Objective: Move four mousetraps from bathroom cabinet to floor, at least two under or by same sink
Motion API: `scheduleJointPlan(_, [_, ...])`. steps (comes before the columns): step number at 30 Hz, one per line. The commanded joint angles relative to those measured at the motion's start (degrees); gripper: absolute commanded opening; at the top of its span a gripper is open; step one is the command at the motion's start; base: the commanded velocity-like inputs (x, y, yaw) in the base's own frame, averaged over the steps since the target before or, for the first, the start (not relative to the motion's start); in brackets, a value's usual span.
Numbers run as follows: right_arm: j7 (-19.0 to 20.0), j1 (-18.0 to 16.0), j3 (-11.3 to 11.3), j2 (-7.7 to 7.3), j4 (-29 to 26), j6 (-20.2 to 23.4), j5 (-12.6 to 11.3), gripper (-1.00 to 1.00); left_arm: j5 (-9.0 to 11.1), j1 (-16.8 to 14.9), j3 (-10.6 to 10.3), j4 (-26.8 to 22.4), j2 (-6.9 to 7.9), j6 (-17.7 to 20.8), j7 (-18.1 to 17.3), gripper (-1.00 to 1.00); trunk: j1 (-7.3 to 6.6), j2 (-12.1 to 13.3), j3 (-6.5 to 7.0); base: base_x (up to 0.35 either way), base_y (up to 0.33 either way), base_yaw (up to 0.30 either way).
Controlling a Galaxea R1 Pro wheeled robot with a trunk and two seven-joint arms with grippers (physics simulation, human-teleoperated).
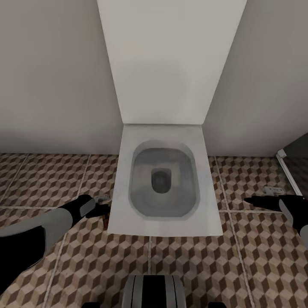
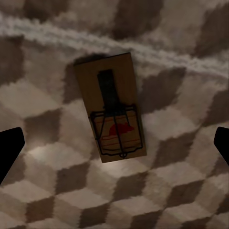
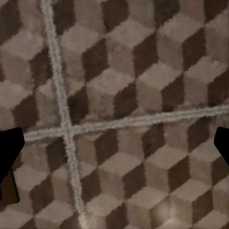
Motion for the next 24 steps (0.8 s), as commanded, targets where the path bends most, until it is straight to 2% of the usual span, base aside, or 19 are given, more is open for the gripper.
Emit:
scheduleJointPlan(1, [0.3, 0.0, -0.3, 0.03, -0.1, 0.4, 0.1, 1.0, 0.6, 0.0, -0.3, -0.2, 0.07, 0.1, 0.5, 1.0, -0.01, 0.0, -0.03, 0.0, 0.0, 0.0])
scheduleJointPlan(24, [0.2, 0.0, -0.3, -0.06, -0.1, 0.5, 0.1, 1.0, 0.7, 0.0, -0.4, -0.2, -0.62, 0.0, 0.5, 1.0, -0.01, 0.0, -0.03, 0.0, 0.0, 0.0])
